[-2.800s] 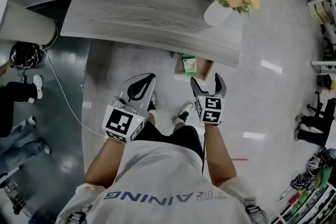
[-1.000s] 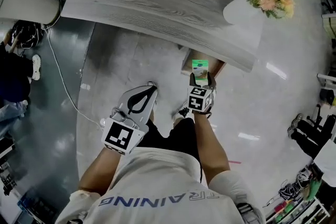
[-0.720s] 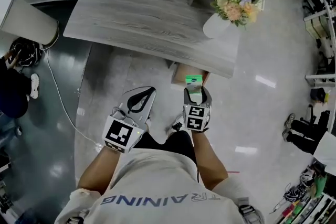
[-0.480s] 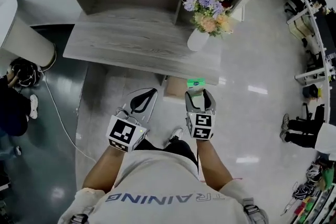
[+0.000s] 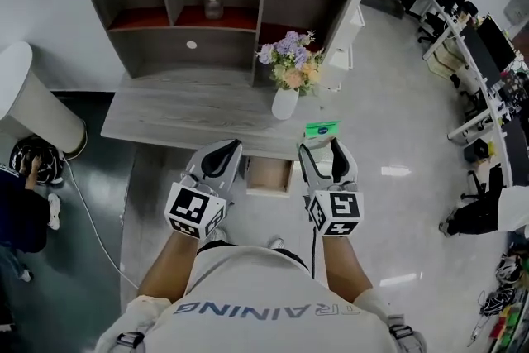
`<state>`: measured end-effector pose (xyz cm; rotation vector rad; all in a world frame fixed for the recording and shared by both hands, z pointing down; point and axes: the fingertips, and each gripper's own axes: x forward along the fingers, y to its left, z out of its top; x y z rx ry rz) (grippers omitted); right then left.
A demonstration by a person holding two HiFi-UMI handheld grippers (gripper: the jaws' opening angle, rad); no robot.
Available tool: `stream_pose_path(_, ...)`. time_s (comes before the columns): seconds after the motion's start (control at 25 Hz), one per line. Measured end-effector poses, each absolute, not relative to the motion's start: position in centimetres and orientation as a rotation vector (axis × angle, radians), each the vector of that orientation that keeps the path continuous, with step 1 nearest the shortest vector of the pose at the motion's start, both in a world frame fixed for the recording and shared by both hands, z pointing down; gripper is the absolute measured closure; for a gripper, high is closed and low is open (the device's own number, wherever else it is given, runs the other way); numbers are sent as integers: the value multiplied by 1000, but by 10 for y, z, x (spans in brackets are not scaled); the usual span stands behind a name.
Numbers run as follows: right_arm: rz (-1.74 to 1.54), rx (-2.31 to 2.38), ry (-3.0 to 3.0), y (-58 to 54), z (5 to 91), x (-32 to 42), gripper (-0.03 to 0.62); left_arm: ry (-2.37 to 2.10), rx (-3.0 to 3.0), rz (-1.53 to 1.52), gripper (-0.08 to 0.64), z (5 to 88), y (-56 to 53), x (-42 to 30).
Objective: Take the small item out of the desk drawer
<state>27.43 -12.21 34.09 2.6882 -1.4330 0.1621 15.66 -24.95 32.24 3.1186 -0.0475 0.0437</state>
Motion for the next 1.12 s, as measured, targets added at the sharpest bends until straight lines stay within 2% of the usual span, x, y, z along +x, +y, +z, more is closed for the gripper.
stream_pose_path(0.24,50,2702,-1454,-116,296,279,282,-22,3142,-27,560,302,-247,169)
stream_pose_path(1.12,71,2687,-1507,-131,295,284,282,-2,3137,7,560,304,-251,179)
